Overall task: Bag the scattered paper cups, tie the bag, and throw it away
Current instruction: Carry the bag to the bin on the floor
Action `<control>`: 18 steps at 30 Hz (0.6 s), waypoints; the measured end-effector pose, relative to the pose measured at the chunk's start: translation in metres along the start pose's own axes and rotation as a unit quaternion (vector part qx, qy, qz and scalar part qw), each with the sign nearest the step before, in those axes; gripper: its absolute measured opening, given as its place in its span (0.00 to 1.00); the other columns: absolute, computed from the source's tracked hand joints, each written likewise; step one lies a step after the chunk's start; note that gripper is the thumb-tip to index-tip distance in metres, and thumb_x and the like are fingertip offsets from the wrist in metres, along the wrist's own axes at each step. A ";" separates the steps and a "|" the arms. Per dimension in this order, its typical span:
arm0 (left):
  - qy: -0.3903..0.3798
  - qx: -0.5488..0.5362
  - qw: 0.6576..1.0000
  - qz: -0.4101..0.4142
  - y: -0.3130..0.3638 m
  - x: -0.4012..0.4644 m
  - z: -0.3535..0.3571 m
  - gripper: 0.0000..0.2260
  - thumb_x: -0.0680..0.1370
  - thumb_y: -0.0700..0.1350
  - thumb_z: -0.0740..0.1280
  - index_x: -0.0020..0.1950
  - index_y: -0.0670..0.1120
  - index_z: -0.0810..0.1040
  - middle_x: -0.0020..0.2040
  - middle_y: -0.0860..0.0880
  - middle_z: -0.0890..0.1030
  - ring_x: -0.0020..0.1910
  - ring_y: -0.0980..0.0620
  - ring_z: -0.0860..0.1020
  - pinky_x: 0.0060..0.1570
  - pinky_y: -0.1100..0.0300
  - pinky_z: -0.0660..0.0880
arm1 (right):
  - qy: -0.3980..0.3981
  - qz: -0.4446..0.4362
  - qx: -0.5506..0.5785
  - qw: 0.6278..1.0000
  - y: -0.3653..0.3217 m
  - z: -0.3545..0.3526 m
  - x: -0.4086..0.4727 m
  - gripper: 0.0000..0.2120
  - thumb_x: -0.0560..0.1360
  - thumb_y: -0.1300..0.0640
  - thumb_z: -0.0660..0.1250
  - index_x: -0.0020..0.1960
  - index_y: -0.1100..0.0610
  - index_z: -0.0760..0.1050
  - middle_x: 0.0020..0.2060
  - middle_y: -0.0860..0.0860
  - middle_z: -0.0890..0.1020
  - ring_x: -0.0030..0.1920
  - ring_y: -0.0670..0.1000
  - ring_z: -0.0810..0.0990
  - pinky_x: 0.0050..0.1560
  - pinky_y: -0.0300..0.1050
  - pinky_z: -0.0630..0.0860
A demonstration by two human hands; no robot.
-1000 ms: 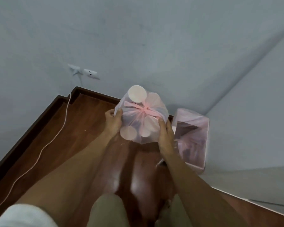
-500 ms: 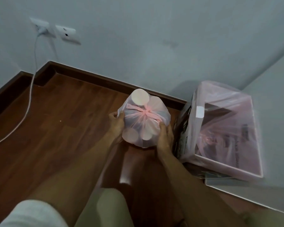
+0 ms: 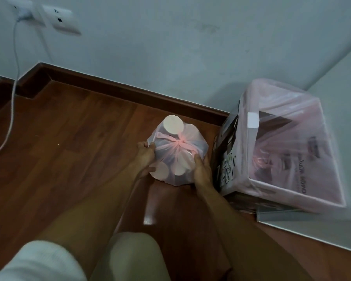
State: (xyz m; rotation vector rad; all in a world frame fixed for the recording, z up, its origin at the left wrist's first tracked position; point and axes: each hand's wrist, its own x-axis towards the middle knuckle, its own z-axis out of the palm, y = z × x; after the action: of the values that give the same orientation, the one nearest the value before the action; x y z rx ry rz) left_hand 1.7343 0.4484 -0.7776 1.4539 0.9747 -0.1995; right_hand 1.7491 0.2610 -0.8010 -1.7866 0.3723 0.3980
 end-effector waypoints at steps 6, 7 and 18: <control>-0.055 0.056 0.993 0.090 0.008 0.012 0.007 0.24 0.85 0.53 0.60 0.80 0.51 0.59 0.76 0.45 0.67 0.70 0.42 0.71 0.67 0.42 0.73 | 0.016 -0.075 -0.144 0.987 -0.011 -0.007 0.020 0.32 0.85 0.42 0.54 0.84 0.51 0.46 0.84 0.49 0.48 0.83 0.53 0.46 0.81 0.59 0.48; -0.073 0.060 0.991 0.094 0.011 0.011 0.008 0.26 0.85 0.52 0.62 0.81 0.52 0.58 0.77 0.46 0.67 0.72 0.41 0.70 0.69 0.41 0.72 | 0.019 -0.080 -0.158 0.984 -0.016 -0.006 0.023 0.32 0.85 0.45 0.54 0.84 0.52 0.45 0.84 0.49 0.44 0.83 0.53 0.44 0.81 0.59 0.47; -0.001 0.121 0.988 0.095 0.096 -0.119 -0.020 0.20 0.82 0.42 0.66 0.74 0.40 0.73 0.68 0.41 0.78 0.60 0.44 0.79 0.50 0.58 0.79 | -0.017 -0.016 -0.159 0.987 -0.131 -0.029 -0.070 0.24 0.83 0.58 0.59 0.79 0.55 0.63 0.72 0.58 0.73 0.69 0.59 0.74 0.69 0.50 0.71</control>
State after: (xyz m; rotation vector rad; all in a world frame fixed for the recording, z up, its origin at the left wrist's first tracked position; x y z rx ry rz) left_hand 1.7147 0.4314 -0.6257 1.7586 0.8260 -0.1842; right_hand 1.7480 0.2678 -0.6496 -2.0908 0.2661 0.4868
